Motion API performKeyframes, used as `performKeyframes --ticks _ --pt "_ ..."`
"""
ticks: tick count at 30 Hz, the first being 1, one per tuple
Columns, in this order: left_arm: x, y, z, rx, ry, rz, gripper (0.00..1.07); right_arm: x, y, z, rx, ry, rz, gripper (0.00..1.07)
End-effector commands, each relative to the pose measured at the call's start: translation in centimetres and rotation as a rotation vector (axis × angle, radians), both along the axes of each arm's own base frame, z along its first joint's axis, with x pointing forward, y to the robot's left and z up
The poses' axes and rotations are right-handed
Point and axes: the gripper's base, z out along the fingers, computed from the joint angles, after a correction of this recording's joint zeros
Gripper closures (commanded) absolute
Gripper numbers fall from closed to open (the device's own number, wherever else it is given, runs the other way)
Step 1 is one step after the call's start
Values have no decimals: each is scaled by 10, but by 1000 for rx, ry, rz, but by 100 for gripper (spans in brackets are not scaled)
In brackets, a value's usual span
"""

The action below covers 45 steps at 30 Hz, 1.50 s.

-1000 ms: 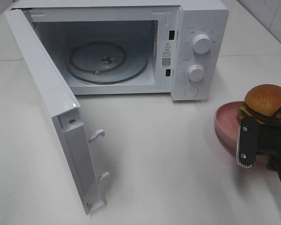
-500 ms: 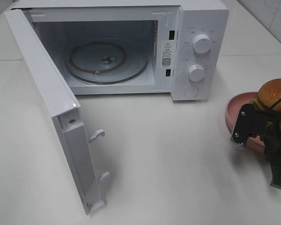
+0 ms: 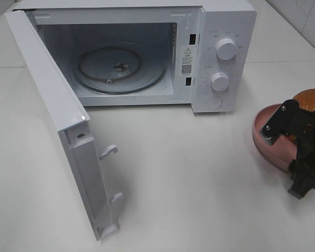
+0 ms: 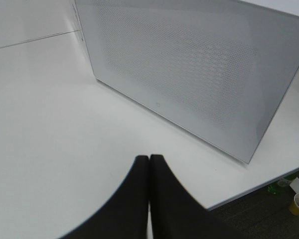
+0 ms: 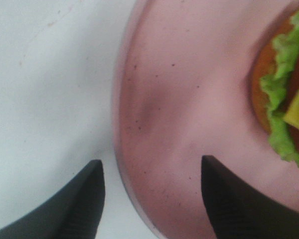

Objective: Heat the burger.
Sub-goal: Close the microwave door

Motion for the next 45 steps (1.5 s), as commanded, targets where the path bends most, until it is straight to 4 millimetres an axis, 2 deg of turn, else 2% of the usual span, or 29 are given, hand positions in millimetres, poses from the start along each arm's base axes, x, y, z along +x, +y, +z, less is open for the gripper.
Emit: performKeyframes --ticks 1,2,11,14,15,17,19,20,23,24,25,27,28,31,33,34,35,36,37,38,39,41,42,43,44,45 --pt "0 0 0 -11 -14 5 106 -1 -1 11 49 -45 -101 49" --pt "0 0 0 -11 -14 5 106 -4 0 17 91 -64 -177 49" --pt "0 0 0 -11 -14 5 106 -13 2 35 240 -79 -429 49" --pt "0 0 0 -11 -14 5 106 -13 7 53 327 -54 -566 49" --pt "0 0 0 -11 -14 5 106 -13 7 53 327 -54 -566 49" --pt "0 0 0 -11 -14 5 106 -12 14 72 377 31 -624 48" --pt "0 0 0 -11 -14 5 106 -12 14 72 377 31 -624 48" --pt "0 0 0 -11 -14 5 106 -8 14 83 393 58 -627 48" --pt "0 0 0 -11 -14 5 106 -1 5 96 435 88 -691 48" --pt "0 0 0 -11 -14 5 106 -1 5 96 435 88 -691 48" --pt "0 0 0 -11 -14 5 106 1 -4 99 449 98 -733 48" --pt "0 0 0 -11 -14 5 106 1 -4 99 449 98 -733 48" --pt "0 0 0 -11 -14 5 106 0 -20 107 475 81 -807 48" --pt "0 0 0 -11 -14 5 106 -2 -23 110 483 71 -822 48" --pt "0 0 0 -11 -14 5 106 -18 -35 125 494 20 -863 48" --pt "0 0 0 -11 -14 5 106 -18 -35 125 494 20 -863 48" --pt "0 0 0 -11 -14 5 106 -31 -38 131 477 -11 -877 48" --pt "0 0 0 -11 -14 5 106 -31 -38 131 477 -11 -877 48" --pt "0 0 0 -11 -14 5 106 -44 -40 136 455 -34 -869 48" --pt "0 0 0 -11 -14 5 106 -44 -40 136 455 -34 -869 48" --pt "0 0 0 -11 -14 5 106 -59 -43 139 435 -54 -859 48" --pt "0 0 0 -11 -14 5 106 -59 -43 139 435 -54 -859 48" --pt "0 0 0 -11 -14 5 106 -80 -42 144 449 -74 -855 48" --pt "0 0 0 -11 -14 5 106 -80 -42 144 449 -74 -855 48" --pt "0 0 0 -11 -14 5 106 -95 -42 150 464 -105 -838 48" --pt "0 0 0 -11 -14 5 106 -95 -42 150 464 -105 -838 48"
